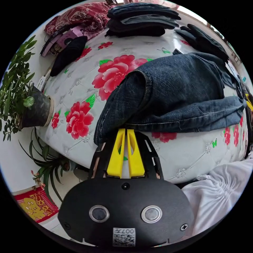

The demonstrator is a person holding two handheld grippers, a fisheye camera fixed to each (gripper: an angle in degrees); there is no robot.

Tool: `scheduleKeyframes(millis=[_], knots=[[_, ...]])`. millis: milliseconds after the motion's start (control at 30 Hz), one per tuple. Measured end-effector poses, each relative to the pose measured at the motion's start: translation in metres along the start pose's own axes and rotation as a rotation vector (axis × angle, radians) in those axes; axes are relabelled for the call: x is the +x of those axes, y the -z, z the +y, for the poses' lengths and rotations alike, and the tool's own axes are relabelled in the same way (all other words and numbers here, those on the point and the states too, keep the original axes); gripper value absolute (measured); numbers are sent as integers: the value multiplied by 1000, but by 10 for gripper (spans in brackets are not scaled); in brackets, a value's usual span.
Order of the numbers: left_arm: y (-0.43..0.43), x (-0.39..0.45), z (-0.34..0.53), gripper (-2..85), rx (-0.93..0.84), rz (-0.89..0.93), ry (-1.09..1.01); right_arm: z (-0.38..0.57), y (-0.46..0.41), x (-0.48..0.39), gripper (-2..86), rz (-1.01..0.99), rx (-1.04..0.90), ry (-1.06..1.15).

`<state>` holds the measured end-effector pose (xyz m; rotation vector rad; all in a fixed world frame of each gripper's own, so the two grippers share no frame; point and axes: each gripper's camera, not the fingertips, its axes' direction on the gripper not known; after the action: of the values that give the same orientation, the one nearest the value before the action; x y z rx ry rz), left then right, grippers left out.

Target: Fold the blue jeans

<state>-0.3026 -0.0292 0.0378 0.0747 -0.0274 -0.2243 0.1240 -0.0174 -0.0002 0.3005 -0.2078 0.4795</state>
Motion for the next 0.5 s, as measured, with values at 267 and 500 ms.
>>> scheduleKeyframes(millis=[267, 500], knots=[[88, -30, -28, -10, 283, 182, 145, -25, 35, 33, 3, -155, 35, 67], [181, -27, 3, -10, 583, 310, 61, 35, 257, 86, -2, -451, 590, 208]])
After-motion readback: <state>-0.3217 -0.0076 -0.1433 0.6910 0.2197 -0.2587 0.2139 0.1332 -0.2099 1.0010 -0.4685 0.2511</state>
